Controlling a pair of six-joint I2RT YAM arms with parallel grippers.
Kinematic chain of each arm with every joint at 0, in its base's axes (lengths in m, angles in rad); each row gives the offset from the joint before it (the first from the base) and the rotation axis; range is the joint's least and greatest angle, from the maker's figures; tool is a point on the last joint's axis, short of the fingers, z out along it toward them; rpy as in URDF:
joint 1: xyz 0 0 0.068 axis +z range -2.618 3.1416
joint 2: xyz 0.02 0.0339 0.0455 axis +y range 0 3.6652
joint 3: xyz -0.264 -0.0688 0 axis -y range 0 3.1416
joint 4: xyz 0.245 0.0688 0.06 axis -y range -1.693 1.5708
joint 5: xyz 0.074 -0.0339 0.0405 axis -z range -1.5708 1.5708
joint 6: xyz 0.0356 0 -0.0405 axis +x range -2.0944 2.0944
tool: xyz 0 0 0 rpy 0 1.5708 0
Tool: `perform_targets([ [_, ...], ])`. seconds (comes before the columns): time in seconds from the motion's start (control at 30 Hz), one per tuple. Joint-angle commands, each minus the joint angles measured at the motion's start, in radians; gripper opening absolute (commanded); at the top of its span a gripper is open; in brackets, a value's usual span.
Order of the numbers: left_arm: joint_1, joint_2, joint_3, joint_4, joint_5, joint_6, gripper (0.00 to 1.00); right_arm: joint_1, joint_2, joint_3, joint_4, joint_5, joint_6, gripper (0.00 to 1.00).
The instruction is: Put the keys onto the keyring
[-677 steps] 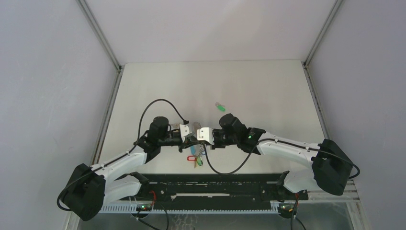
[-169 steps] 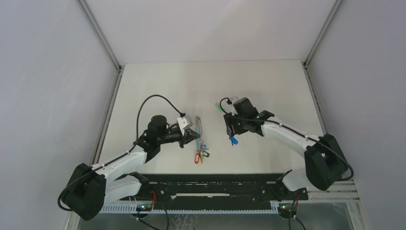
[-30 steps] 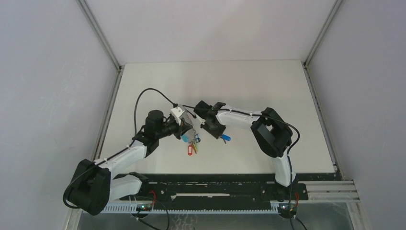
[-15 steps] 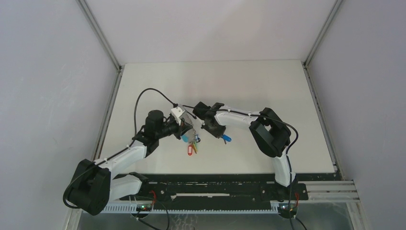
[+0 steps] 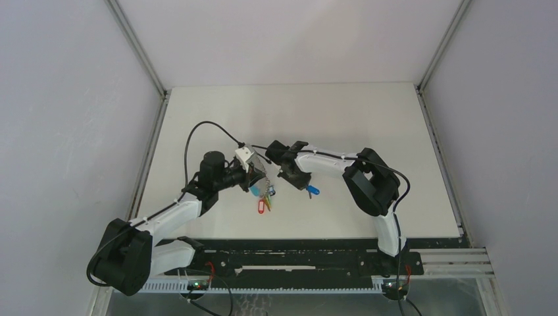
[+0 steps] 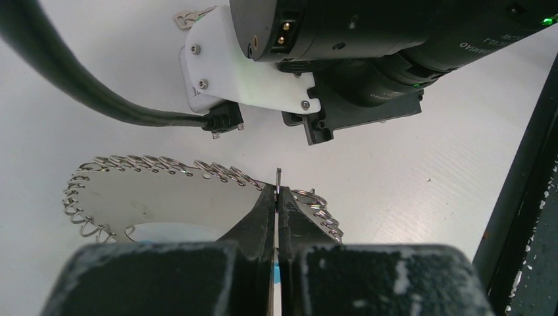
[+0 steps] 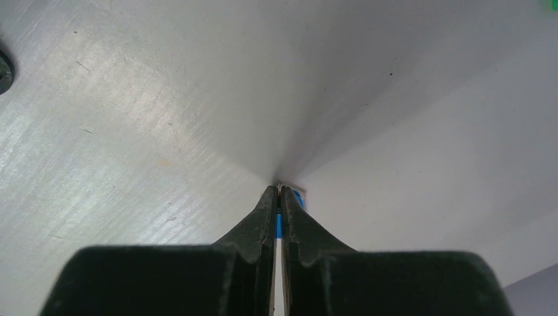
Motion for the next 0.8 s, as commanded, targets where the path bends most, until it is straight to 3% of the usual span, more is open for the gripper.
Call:
perform_targets([
  [0.0, 0.005, -0.006, 0.007, 0.078, 0.034, -0.014, 0.0, 0.003, -0.062, 0.016, -0.001, 0.018, 0.001, 0.0],
  [0.43, 0.006, -0.036, -0.018, 0.117, 0.141, 0.012, 0.0, -0.071, -0.389, -0.258, 0.289, -0.228, -0.072, 0.0],
  [0.77, -0.003, -0.063, -0.015, 0.124, 0.219, 0.015, 0.0, -0.093, -0.726, -0.581, 0.7, -0.389, -0.097, 0.0],
])
